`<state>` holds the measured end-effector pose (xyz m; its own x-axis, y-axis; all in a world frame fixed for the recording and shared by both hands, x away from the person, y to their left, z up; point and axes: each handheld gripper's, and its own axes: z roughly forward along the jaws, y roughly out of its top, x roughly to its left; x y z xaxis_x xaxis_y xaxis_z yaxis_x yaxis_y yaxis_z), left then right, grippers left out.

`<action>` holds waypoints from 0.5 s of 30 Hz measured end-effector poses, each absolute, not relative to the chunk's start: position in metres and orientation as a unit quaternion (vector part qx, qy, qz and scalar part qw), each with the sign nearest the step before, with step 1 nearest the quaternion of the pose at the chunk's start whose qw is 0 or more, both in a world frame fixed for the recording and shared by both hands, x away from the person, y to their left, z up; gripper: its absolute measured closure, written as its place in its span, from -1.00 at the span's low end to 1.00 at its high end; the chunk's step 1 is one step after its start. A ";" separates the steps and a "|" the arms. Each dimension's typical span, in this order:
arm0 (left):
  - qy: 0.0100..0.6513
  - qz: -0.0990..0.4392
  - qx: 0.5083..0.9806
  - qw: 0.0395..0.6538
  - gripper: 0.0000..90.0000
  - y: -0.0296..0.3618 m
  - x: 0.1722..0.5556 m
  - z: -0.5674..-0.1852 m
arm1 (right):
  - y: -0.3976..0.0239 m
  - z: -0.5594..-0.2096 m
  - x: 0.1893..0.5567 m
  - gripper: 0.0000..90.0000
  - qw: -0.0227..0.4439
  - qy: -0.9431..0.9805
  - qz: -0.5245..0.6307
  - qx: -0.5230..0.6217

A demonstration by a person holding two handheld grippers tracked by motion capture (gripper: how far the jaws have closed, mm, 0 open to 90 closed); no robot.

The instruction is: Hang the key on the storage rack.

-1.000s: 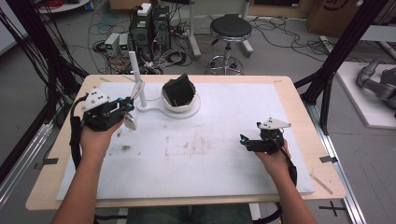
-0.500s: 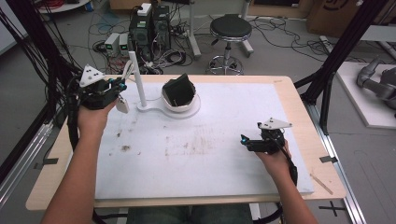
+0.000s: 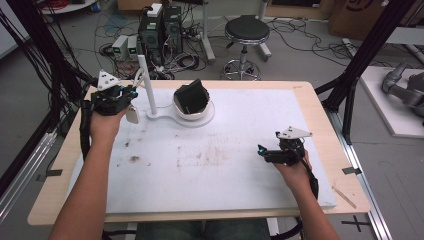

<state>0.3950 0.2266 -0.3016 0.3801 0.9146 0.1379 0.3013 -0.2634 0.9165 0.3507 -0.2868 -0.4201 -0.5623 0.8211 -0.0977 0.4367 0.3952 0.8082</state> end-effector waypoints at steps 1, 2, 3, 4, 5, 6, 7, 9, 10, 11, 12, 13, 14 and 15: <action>0.430 0.353 0.713 0.427 0.81 0.226 0.397 -0.304 | -0.287 -0.420 0.351 -0.67 0.251 0.796 0.384 0.394; 0.431 0.353 0.715 0.422 0.81 0.225 0.400 -0.306 | -0.287 -0.420 0.350 -0.67 0.251 0.797 0.383 0.393; 0.432 0.353 0.718 0.416 0.81 0.223 0.402 -0.308 | -0.287 -0.420 0.350 -0.67 0.251 0.797 0.383 0.393; 0.433 0.353 0.719 0.413 0.81 0.221 0.404 -0.310 | -0.287 -0.419 0.350 -0.67 0.251 0.797 0.384 0.393; 0.432 0.353 0.722 0.410 0.81 0.221 0.406 -0.311 | -0.287 -0.419 0.350 -0.67 0.251 0.797 0.384 0.393; 0.432 0.353 0.722 0.409 0.81 0.220 0.407 -0.311 | -0.287 -0.419 0.350 -0.67 0.251 0.796 0.385 0.394; 0.434 0.353 0.722 0.408 0.81 0.219 0.408 -0.312 | -0.288 -0.419 0.350 -0.67 0.251 0.796 0.384 0.394; 0.437 0.352 0.724 0.403 0.80 0.219 0.409 -0.314 | -0.289 -0.419 0.350 -0.67 0.250 0.795 0.385 0.396; 0.438 0.352 0.724 0.402 0.78 0.219 0.409 -0.315 | -0.289 -0.419 0.350 -0.67 0.248 0.795 0.386 0.398; 0.439 0.353 0.721 0.404 0.78 0.220 0.409 -0.315 | -0.289 -0.419 0.350 -0.67 0.248 0.795 0.386 0.398; 0.441 0.351 0.718 0.408 0.73 0.221 0.409 -0.316 | -0.289 -0.419 0.350 -0.67 0.249 0.795 0.386 0.397; 0.445 0.352 0.716 0.408 0.69 0.222 0.408 -0.317 | -0.289 -0.420 0.350 -0.67 0.249 0.795 0.386 0.396; 0.450 0.350 0.712 0.411 0.62 0.224 0.407 -0.318 | -0.289 -0.420 0.350 -0.67 0.247 0.796 0.385 0.397; 0.450 0.350 0.712 0.411 0.57 0.224 0.407 -0.318 | -0.289 -0.420 0.350 -0.67 0.247 0.796 0.385 0.397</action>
<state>0.4072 0.2239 -0.3180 0.3499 0.9280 0.1280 0.3537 -0.2574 0.8992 0.3502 -0.2891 -0.4198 -0.5631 0.8217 -0.0878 0.4409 0.3886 0.8091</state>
